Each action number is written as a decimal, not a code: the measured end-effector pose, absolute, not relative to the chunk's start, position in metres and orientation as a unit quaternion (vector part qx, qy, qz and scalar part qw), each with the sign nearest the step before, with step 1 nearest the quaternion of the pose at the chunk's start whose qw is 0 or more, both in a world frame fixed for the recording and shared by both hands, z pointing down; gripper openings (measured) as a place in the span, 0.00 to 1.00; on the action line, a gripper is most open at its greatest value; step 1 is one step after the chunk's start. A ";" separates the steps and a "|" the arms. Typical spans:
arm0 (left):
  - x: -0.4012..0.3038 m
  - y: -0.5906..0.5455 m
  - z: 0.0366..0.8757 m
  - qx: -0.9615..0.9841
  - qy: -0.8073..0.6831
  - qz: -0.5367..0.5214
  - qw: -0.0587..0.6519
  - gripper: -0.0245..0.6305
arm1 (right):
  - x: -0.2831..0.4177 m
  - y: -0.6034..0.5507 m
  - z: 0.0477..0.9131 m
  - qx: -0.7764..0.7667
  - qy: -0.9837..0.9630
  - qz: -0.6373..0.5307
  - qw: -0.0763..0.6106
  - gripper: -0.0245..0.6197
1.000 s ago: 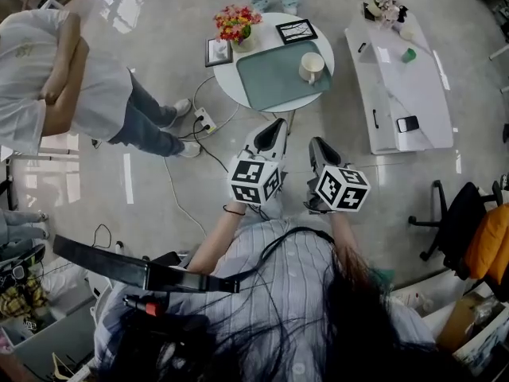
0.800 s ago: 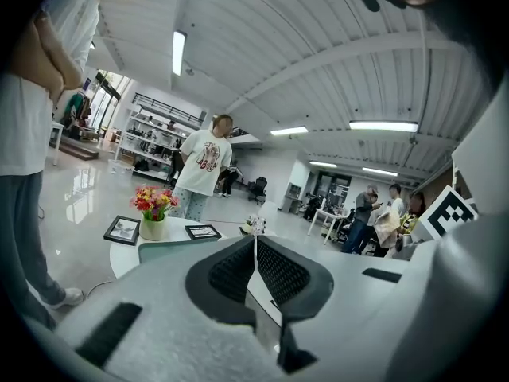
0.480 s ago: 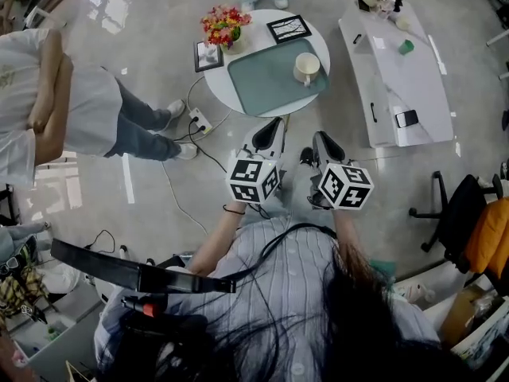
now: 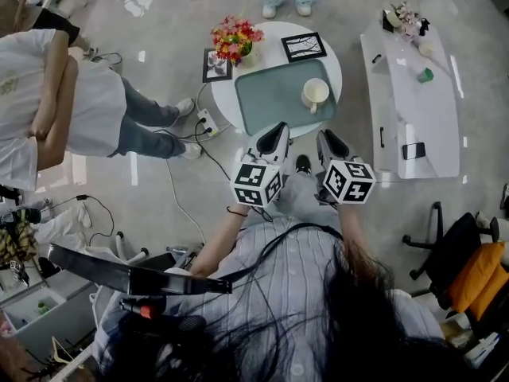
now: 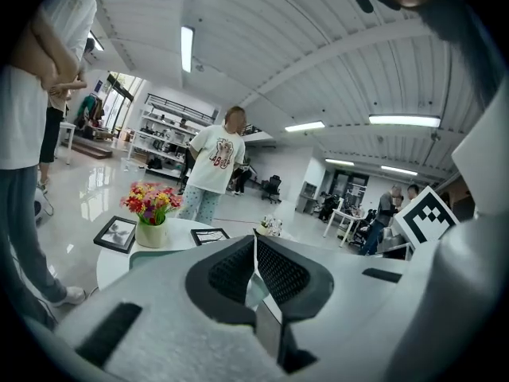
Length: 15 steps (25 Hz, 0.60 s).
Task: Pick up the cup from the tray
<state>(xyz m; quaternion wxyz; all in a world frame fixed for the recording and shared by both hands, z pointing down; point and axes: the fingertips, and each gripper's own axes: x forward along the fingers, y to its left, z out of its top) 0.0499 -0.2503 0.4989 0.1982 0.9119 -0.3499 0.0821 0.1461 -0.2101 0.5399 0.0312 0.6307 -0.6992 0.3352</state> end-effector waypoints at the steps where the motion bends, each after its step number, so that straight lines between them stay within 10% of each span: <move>1: 0.055 -0.258 0.498 0.911 -0.353 0.081 0.196 0.06 | 0.149 -0.220 0.541 0.625 -0.706 0.332 0.036 0.11; 4: 0.067 -0.273 0.498 0.910 -0.359 0.084 0.192 0.06 | 0.157 -0.244 0.550 0.614 -0.714 0.333 0.051 0.16; 9: 0.074 -0.289 0.504 0.900 -0.376 0.092 0.199 0.06 | 0.165 -0.281 0.581 0.619 -0.705 0.337 0.083 0.50; 15: 0.081 -0.305 0.511 0.893 -0.389 0.101 0.204 0.06 | 0.170 -0.311 0.628 0.618 -0.693 0.345 0.138 0.60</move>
